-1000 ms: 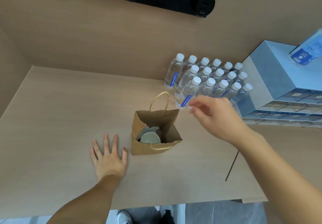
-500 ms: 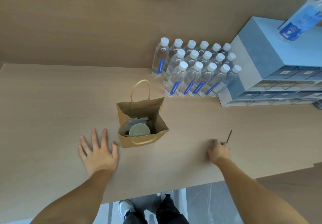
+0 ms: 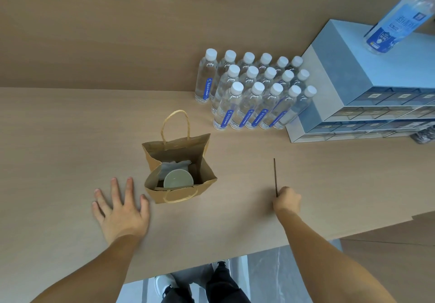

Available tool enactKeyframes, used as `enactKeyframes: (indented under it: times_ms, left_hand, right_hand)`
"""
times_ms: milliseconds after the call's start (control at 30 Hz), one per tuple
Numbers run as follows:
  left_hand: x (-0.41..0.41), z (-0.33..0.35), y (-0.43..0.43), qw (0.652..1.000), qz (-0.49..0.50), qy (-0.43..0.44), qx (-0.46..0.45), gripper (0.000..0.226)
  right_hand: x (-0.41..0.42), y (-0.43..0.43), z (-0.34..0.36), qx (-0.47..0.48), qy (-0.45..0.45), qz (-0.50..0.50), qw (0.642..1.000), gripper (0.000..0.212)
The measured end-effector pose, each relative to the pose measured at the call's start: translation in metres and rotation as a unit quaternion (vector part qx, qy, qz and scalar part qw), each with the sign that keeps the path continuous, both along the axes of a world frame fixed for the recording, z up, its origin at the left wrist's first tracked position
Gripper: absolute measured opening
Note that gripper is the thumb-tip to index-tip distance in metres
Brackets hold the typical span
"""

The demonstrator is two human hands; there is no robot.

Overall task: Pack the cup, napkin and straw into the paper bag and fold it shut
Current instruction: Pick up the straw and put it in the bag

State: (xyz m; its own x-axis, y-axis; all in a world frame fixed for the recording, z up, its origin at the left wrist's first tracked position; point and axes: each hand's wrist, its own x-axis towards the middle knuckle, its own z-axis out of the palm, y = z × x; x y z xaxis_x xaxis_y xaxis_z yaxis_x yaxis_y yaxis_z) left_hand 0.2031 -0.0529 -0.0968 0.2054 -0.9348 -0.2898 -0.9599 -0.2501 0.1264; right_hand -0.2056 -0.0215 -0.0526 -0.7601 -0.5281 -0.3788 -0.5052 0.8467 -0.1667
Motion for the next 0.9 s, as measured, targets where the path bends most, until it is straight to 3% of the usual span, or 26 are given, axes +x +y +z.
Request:
enactKeyframes:
  times_ms: [200, 400, 567, 900]
  left_hand:
    - [-0.003, 0.003, 0.0, 1.0, -0.003, -0.005, 0.01, 0.065]
    - [-0.003, 0.005, 0.0, 1.0, -0.005, -0.01, 0.011, 0.069]
    - [-0.005, 0.006, 0.0, 1.0, -0.006, -0.013, 0.007, 0.071]
    - [-0.004, 0.008, -0.001, 1.0, -0.005, -0.005, 0.014, 0.073]
  right_hand:
    - [-0.005, -0.004, 0.003, 0.025, -0.019, 0.023, 0.999, 0.011]
    - [-0.004, -0.011, 0.003, 0.081, -0.034, 0.067, 0.994, 0.029]
    - [-0.008, -0.016, 0.002, 0.111, -0.048, 0.108, 0.987, 0.026]
    - [0.004, -0.006, -0.005, 0.107, 0.01, 0.177, 0.978, 0.016]
